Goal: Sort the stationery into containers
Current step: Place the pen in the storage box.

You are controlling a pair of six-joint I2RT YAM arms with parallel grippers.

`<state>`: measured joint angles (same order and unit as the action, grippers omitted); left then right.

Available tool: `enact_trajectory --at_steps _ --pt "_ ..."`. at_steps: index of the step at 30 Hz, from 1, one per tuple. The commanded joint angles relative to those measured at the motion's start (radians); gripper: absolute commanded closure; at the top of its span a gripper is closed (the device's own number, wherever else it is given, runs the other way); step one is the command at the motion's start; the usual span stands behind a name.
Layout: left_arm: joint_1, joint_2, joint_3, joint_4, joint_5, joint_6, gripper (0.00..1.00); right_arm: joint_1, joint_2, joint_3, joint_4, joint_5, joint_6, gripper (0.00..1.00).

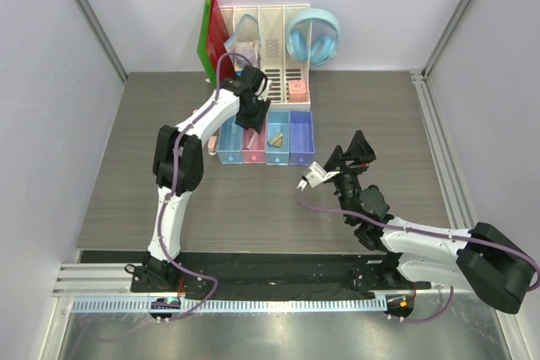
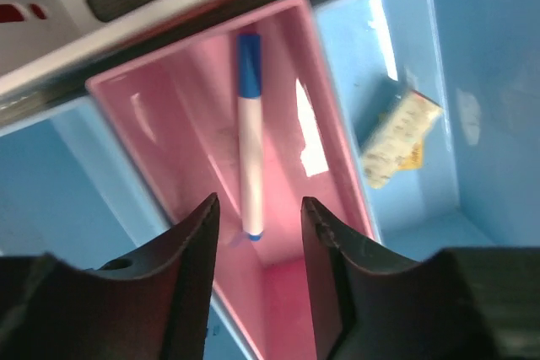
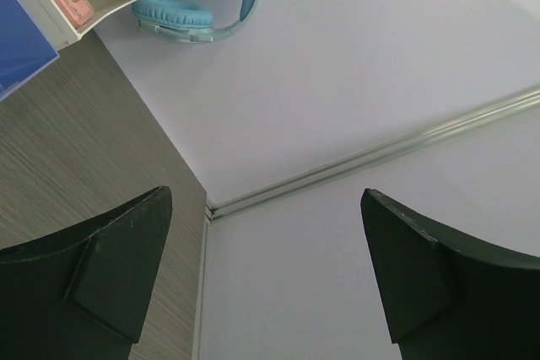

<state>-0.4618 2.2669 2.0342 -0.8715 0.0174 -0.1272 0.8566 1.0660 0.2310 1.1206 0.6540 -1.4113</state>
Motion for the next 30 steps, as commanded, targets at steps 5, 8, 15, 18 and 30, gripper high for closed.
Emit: enact_trajectory --at_steps 5,8,15,18,30 --pt "-0.024 -0.096 -0.005 -0.006 0.029 -0.002 0.52 -0.005 -0.038 -0.002 0.050 0.022 0.023 0.01" --pt "-0.024 -0.135 0.003 -0.004 0.049 0.008 0.52 -0.007 -0.049 -0.009 0.041 0.021 0.025 0.01" --pt "-0.024 -0.322 -0.037 -0.006 0.036 0.069 0.50 -0.014 -0.054 -0.024 0.039 0.021 0.032 0.01" --pt "-0.023 -0.418 -0.113 -0.032 -0.034 0.121 0.50 -0.013 -0.052 -0.028 0.045 0.025 0.043 0.01" --pt "0.198 -0.691 -0.742 0.086 -0.174 0.284 0.34 -0.022 -0.103 -0.024 0.015 0.056 0.089 0.01"
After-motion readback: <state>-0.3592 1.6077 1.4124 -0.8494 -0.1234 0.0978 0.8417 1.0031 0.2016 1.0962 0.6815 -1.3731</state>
